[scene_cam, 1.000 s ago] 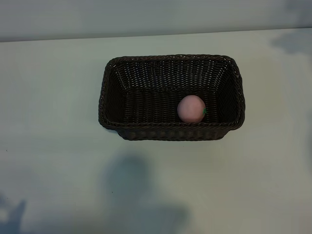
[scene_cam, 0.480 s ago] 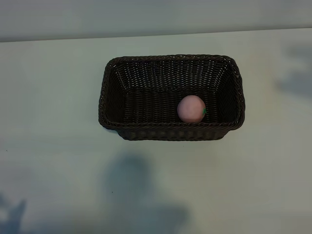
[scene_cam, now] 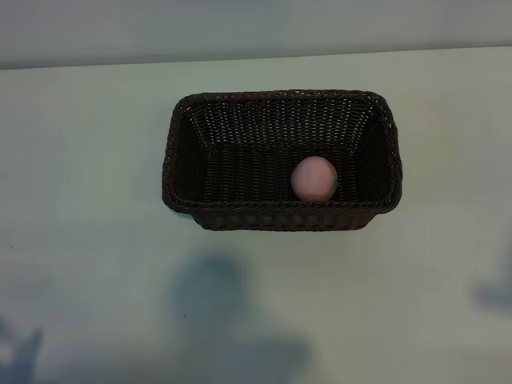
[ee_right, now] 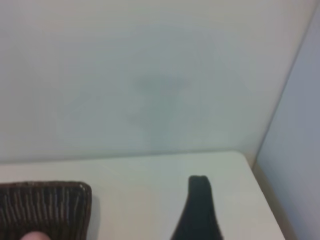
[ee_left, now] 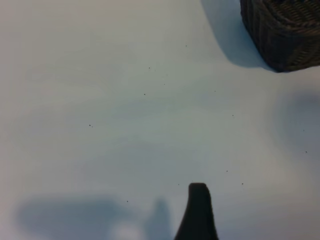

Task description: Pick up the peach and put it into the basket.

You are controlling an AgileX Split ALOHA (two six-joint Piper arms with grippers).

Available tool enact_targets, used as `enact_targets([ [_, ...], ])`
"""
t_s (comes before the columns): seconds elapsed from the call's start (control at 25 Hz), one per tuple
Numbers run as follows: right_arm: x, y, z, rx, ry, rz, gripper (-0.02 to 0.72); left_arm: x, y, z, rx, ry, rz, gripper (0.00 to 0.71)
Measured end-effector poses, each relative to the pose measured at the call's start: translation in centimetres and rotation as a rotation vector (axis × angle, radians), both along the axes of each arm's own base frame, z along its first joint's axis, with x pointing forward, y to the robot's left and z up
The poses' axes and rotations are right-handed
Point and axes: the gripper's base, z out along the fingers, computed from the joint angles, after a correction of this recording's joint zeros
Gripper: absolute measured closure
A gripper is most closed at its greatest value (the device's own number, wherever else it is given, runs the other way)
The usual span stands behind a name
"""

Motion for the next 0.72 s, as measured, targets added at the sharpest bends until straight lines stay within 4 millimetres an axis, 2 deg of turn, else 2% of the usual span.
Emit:
enact_targets([
  [0.16, -0.7, 0.1, -3.0, -0.005, -0.022, -0.001, 0.155, 0.0, 0.0, 0.0, 0.0, 0.0, 0.0, 0.118],
  [0.44, 0.4, -0.1, -8.2, 0.006, 0.064, 0.003, 0.157, 0.0, 0.0, 0.0, 0.0, 0.0, 0.0, 0.118],
  [0.72, 2.4, -0.5, -13.3, 0.009, 0.295, 0.018, 0.158, 0.0, 0.0, 0.0, 0.0, 0.0, 0.0, 0.118],
])
